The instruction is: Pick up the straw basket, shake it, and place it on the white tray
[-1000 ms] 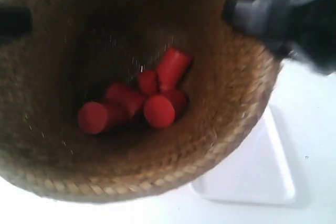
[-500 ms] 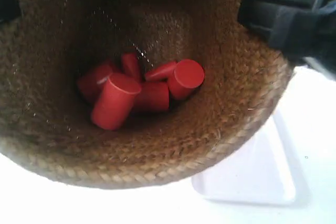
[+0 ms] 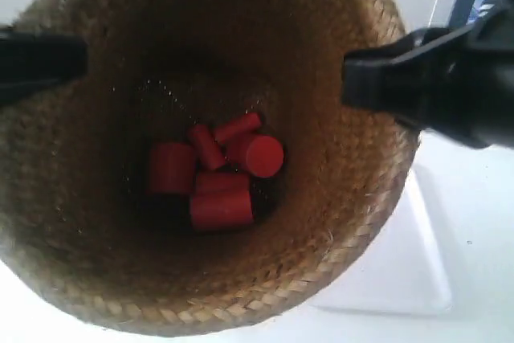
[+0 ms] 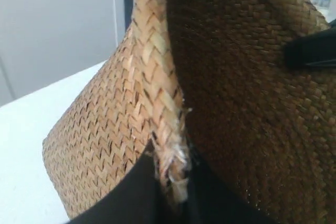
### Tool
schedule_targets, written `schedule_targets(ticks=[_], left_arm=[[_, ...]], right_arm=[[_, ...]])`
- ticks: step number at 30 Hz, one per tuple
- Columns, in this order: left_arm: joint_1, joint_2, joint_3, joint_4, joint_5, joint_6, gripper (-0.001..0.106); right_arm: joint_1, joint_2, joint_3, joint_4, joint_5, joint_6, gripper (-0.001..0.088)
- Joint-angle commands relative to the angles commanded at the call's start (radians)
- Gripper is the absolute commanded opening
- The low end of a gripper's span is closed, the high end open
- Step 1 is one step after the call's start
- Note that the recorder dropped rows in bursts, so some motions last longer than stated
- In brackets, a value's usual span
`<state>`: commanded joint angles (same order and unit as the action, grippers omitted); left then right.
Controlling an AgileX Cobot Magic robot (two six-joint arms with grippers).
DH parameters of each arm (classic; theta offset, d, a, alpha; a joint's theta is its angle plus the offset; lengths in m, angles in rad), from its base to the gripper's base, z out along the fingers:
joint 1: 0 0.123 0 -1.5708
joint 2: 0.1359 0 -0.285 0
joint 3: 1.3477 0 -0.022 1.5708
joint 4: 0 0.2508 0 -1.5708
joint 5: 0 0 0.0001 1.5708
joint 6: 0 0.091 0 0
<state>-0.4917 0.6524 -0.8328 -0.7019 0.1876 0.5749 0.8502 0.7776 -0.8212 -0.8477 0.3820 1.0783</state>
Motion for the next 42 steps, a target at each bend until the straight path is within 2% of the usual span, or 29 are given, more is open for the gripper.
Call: schedule_targets(ticks=[1, 2, 3, 4, 5, 6, 7, 8, 9, 10, 12, 14, 16, 17, 19, 21, 23, 25, 28, 29, 32, 33, 35, 37, 38, 40, 41, 42], left_arm=[[0.000, 0.023, 0.030, 0.000, -0.044, 0.006, 0.000], [0.000, 0.084, 0.082, 0.022, -0.127, 0.007, 0.000], [0.000, 0.083, 0.064, 0.000, -0.110, -0.019, 0.000], [-0.002, 0.055, 0.032, -0.021, -0.065, -0.034, 0.000], [-0.002, 0.011, -0.015, -0.030, -0.024, -0.031, 0.000], [-0.002, -0.017, -0.032, -0.021, -0.026, -0.015, 0.000], [-0.002, -0.023, -0.020, -0.014, -0.049, 0.021, 0.000], [0.001, -0.001, 0.014, -0.011, -0.087, 0.035, 0.000], [0.001, 0.056, 0.068, 0.008, -0.163, 0.035, 0.000], [0.001, 0.079, 0.083, 0.012, -0.181, 0.033, 0.000], [-0.001, 0.087, 0.068, -0.009, -0.144, -0.021, 0.000], [-0.001, 0.045, 0.027, -0.011, -0.058, -0.049, 0.000], [-0.001, 0.003, -0.008, -0.011, -0.038, -0.054, 0.000], [-0.001, -0.005, -0.005, -0.011, -0.061, -0.047, 0.000], [0.002, 0.010, 0.032, 0.020, -0.112, -0.018, 0.000], [0.003, 0.070, 0.082, 0.037, -0.188, -0.018, 0.000], [0.002, 0.077, 0.068, 0.021, -0.136, -0.046, 0.000], [0.000, 0.038, 0.016, -0.001, -0.039, -0.075, 0.000], [0.000, -0.014, -0.030, -0.004, -0.016, -0.060, 0.000], [0.000, -0.013, -0.025, 0.004, -0.036, -0.036, 0.000], [0.002, 0.049, 0.041, 0.028, -0.150, 0.010, 0.000], [0.002, 0.073, 0.055, 0.030, -0.172, 0.010, 0.000], [0.000, 0.085, 0.035, 0.011, -0.145, -0.025, 0.000], [0.000, 0.055, -0.009, -0.003, -0.056, -0.053, 0.000], [0.000, 0.038, -0.023, -0.003, -0.030, -0.054, 0.000], [0.000, 0.020, -0.025, 0.013, -0.019, -0.020, 0.000], [0.000, 0.020, -0.011, 0.022, -0.031, 0.017, 0.000], [0.002, 0.044, 0.024, 0.025, -0.079, 0.047, 0.000]], right_arm=[[-0.006, 0.035, 0.017, -0.062, 0.039, 0.033, 0.0000], [-0.016, 0.123, 0.038, -0.204, 0.115, 0.102, 0.0000], [-0.008, 0.130, 0.010, -0.159, 0.121, 0.113, 0.0000], [0.008, 0.082, -0.018, -0.072, 0.054, 0.101, 0.0000], [0.031, 0.016, -0.033, -0.012, -0.071, 0.099, 0.0000], [0.043, -0.021, -0.034, -0.018, -0.134, 0.103, 0.0000], [0.046, -0.021, -0.025, -0.070, -0.101, 0.103, 0.0000], [0.031, 0.024, -0.009, -0.149, 0.000, 0.129, 0.0000], [0.013, 0.111, 0.008, -0.278, 0.135, 0.214, 0.0000], [0.008, 0.143, 0.005, -0.294, 0.182, 0.237, 0.0000], [0.022, 0.149, -0.037, -0.222, 0.142, 0.212, 0.0000], [0.051, 0.075, -0.068, -0.105, -0.018, 0.153, 0.0000], [0.071, 0.026, -0.074, -0.105, -0.102, 0.151, 0.0000], [0.076, 0.021, -0.069, -0.127, -0.065, 0.135, 0.0000], [0.066, 0.078, -0.039, -0.221, 0.127, 0.144, 0.0000], [0.044, 0.177, -0.015, -0.316, 0.258, 0.263, 0.0000], [0.049, 0.194, -0.045, -0.231, 0.220, 0.275, 0.0000], [0.077, 0.133, -0.084, -0.113, 0.070, 0.177, 0.0000], [0.099, 0.069, -0.104, -0.109, -0.027, 0.176, 0.0000], [0.099, 0.073, -0.097, -0.131, -0.005, 0.176, 0.0000], [0.069, 0.195, -0.065, -0.292, 0.220, 0.241, 0.0000], [0.061, 0.237, -0.075, -0.288, 0.280, 0.269, 0.0000], [0.069, 0.248, -0.125, -0.168, 0.294, 0.191, 0.0000], [0.097, 0.202, -0.170, -0.019, 0.215, 0.083, 0.0000], [0.111, 0.182, -0.176, 0.011, 0.178, 0.073, 0.0000], [0.121, 0.153, -0.166, -0.027, 0.121, 0.073, 0.0000], [0.114, 0.164, -0.150, -0.097, 0.128, 0.090, 0.0000], [0.101, 0.195, -0.128, -0.227, 0.164, 0.159, 0.0000]])
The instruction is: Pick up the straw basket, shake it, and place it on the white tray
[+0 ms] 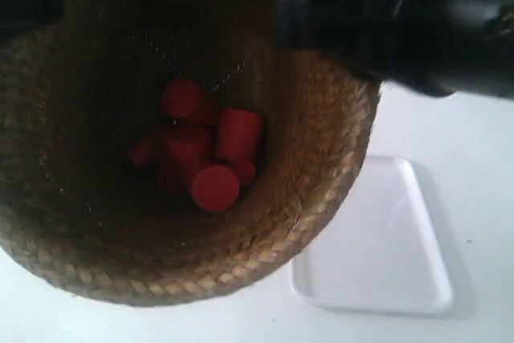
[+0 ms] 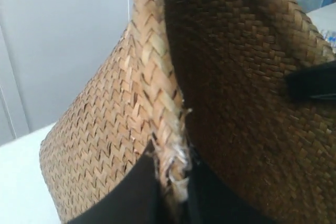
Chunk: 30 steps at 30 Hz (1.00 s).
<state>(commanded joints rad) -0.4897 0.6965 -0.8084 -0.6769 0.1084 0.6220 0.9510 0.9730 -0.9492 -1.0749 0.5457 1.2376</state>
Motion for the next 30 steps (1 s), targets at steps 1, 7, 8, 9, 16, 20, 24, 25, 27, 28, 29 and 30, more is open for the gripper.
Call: schedule_targets(ticks=[1, 7, 8, 9, 16, 20, 24, 25, 27, 28, 29, 30], left_arm=[[0.000, 0.022, 0.026, 0.000, -0.062, 0.025, 0.000], [-0.002, -0.013, -0.042, -0.032, 0.049, -0.018, 0.000], [-0.002, -0.028, -0.049, -0.032, 0.063, -0.018, 0.000], [-0.002, -0.032, -0.045, -0.029, 0.063, -0.016, 0.000], [-0.002, 0.027, 0.026, -0.029, -0.007, -0.033, 0.000], [-0.002, -0.048, -0.028, -0.041, 0.029, -0.035, 0.000], [-0.002, 0.047, 0.075, -0.041, -0.160, -0.016, 0.000], [-0.002, 0.070, 0.069, -0.046, -0.128, -0.031, 0.000], [-0.002, 0.044, 0.007, -0.043, 0.010, -0.029, 0.000], [-0.002, 0.020, -0.038, -0.039, 0.097, 0.000, 0.000], [-0.002, -0.001, -0.060, -0.039, 0.119, 0.012, 0.000], [-0.002, -0.016, -0.071, -0.039, 0.112, 0.022, 0.000]], right_arm=[[-0.017, 0.041, 0.017, -0.090, 0.054, 0.088, 0.0000], [0.042, -0.030, -0.040, 0.139, 0.023, -0.040, 0.0000], [0.056, -0.067, -0.037, 0.141, 0.004, -0.026, 0.0000], [0.058, -0.083, -0.028, 0.129, -0.001, -0.018, 0.0000], [0.048, -0.005, 0.022, -0.014, 0.157, 0.110, 0.0000], [0.107, -0.127, 0.001, 0.087, 0.037, 0.001, 0.0000], [0.064, 0.020, 0.122, -0.268, 0.240, 0.313, 0.0000], [0.061, 0.041, 0.105, -0.211, 0.263, 0.264, 0.0000], [0.096, 0.016, 0.047, -0.043, 0.207, 0.106, 0.0000], [0.117, -0.022, 0.010, 0.048, 0.147, 0.008, 0.0000], [0.134, -0.045, -0.004, 0.062, 0.118, -0.028, 0.0000], [0.142, -0.071, -0.009, 0.047, 0.099, -0.023, 0.0000]])
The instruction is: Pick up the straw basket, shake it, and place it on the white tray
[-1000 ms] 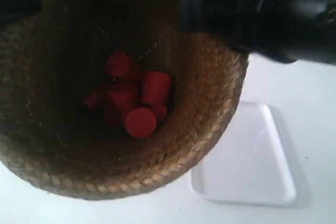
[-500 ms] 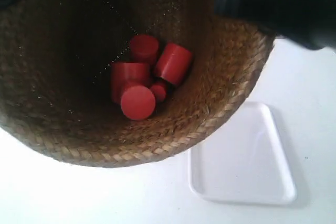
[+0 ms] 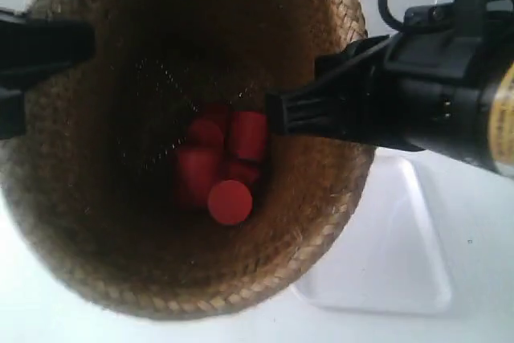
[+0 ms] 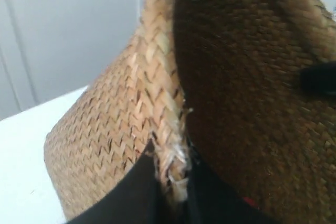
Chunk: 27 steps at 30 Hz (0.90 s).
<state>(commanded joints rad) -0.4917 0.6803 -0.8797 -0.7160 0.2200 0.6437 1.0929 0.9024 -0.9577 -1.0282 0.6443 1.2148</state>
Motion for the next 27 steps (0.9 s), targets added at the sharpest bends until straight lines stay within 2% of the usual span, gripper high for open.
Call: schedule_targets(ticks=[2, 4, 5, 7, 9, 11, 12, 15, 16, 18, 20, 22, 23, 24, 26, 27], left_arm=[[0.000, -0.003, 0.021, 0.000, -0.070, 0.017, 0.000], [0.000, 0.057, 0.092, 0.000, -0.160, 0.017, 0.000], [0.000, 0.083, 0.112, 0.000, -0.168, 0.028, 0.000], [0.000, 0.103, 0.083, 0.000, -0.098, 0.046, 0.000], [0.000, 0.063, 0.025, -0.012, -0.016, 0.030, 0.000], [0.000, 0.028, -0.013, -0.035, -0.005, 0.031, 0.000], [0.000, 0.019, -0.013, -0.029, -0.020, 0.046, 0.000], [0.002, 0.062, 0.072, -0.027, -0.132, 0.070, 0.000], [0.002, 0.087, 0.096, -0.025, -0.158, 0.070, 0.000], [0.002, 0.081, 0.077, -0.030, -0.118, 0.064, 0.000], [0.002, 0.027, 0.009, -0.050, -0.014, 0.051, 0.000], [0.002, -0.019, -0.041, -0.062, 0.013, 0.049, 0.000], [0.002, -0.030, -0.046, -0.060, 0.008, 0.055, 0.000], [0.002, -0.032, -0.036, -0.060, -0.003, 0.071, 0.000], [0.002, 0.008, 0.040, -0.060, -0.082, 0.071, 0.000], [0.002, 0.033, 0.078, -0.058, -0.111, 0.072, 0.000]], right_arm=[[-0.005, 0.003, 0.032, -0.141, 0.027, 0.118, 0.0000], [-0.035, 0.081, 0.094, -0.296, 0.128, 0.264, 0.0000], [-0.046, 0.105, 0.099, -0.304, 0.155, 0.256, 0.0000], [-0.036, 0.100, 0.048, -0.208, 0.157, 0.176, 0.0000], [-0.008, 0.040, -0.013, -0.109, 0.062, 0.096, 0.0000], [0.006, -0.015, -0.033, -0.085, -0.046, 0.071, 0.0000], [0.006, -0.025, -0.024, -0.091, -0.054, 0.071, 0.0000], [-0.029, 0.062, 0.062, -0.232, 0.115, 0.166, 0.0000], [-0.043, 0.097, 0.070, -0.244, 0.172, 0.183, 0.0000], [-0.040, 0.095, 0.020, -0.146, 0.207, 0.134, 0.0000], [-0.012, 0.026, -0.050, 0.028, 0.122, -0.022, 0.0000], [0.009, -0.031, -0.063, 0.064, 0.005, -0.093, 0.0000], [0.009, -0.041, -0.050, 0.032, -0.022, -0.091, 0.0000], [0.009, -0.031, -0.024, -0.058, -0.012, -0.042, 0.0000], [-0.015, 0.042, 0.042, -0.262, 0.091, 0.154, 0.0000], [-0.024, 0.076, 0.055, -0.297, 0.130, 0.202, 0.0000]])
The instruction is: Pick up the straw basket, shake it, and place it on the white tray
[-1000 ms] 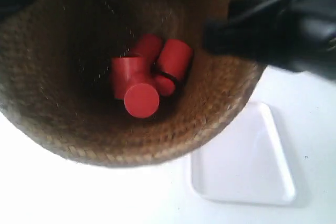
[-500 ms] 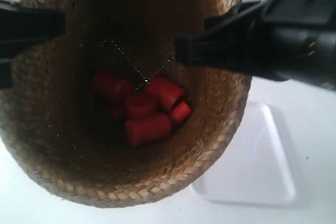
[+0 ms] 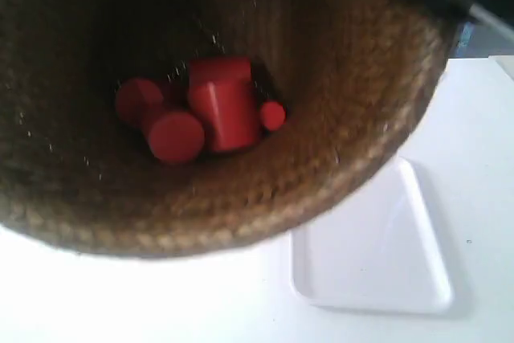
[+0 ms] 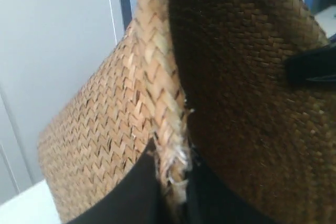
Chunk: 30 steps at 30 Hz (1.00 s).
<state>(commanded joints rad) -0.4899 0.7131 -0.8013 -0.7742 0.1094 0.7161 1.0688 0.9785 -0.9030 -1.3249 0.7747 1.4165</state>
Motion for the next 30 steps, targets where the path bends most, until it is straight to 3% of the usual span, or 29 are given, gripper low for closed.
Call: schedule_targets(ticks=[3, 6, 8, 10, 13, 16, 18, 19, 21, 22, 24, 26, 30], left_arm=[[0.000, 0.012, -0.016, -0.006, 0.041, -0.027, 0.000], [0.000, -0.045, -0.091, 0.009, 0.108, -0.021, 0.000], [0.002, -0.047, -0.068, 0.046, 0.072, -0.011, 0.000], [0.002, 0.002, 0.002, 0.042, 0.014, -0.032, 0.000], [-0.001, 0.040, -0.011, 0.027, 0.045, -0.058, 0.000], [-0.001, -0.014, -0.111, -0.002, 0.116, -0.062, 0.000], [-0.001, -0.039, -0.137, 0.030, 0.113, -0.038, 0.000], [-0.001, -0.036, -0.123, 0.047, 0.111, -0.031, 0.000], [0.002, 0.011, -0.030, 0.042, 0.063, -0.050, 0.000], [0.002, 0.042, -0.004, 0.034, 0.061, -0.065, 0.000], [0.000, 0.063, -0.010, -0.017, 0.115, -0.115, 0.000], [0.000, 0.035, -0.046, -0.030, 0.182, -0.111, 0.000], [0.000, 0.008, -0.061, 0.005, 0.143, -0.086, 0.000]], right_arm=[[0.019, 0.016, -0.063, 0.102, 0.043, -0.091, 0.0000], [0.068, -0.077, -0.131, 0.197, -0.086, -0.210, 0.0000], [0.068, -0.086, -0.094, 0.118, -0.101, -0.173, 0.0000], [0.045, -0.025, -0.027, -0.006, 0.006, -0.056, 0.0000], [0.051, 0.023, -0.031, 0.035, 0.142, -0.082, 0.0000], [0.103, -0.063, -0.105, 0.140, 0.083, -0.137, 0.0000], [0.119, -0.123, -0.104, 0.125, -0.050, -0.126, 0.0000], [0.116, -0.122, -0.077, 0.068, -0.071, -0.101, 0.0000], [0.095, -0.058, -0.003, -0.085, 0.023, 0.033, 0.0000], [0.084, -0.022, 0.014, -0.094, 0.066, 0.055, 0.0000], [0.084, 0.010, -0.011, 0.014, 0.127, -0.005, 0.0000], [0.112, -0.019, -0.058, 0.164, 0.077, -0.121, 0.0000], [0.121, -0.075, -0.069, 0.179, 0.014, -0.134, 0.0000]])
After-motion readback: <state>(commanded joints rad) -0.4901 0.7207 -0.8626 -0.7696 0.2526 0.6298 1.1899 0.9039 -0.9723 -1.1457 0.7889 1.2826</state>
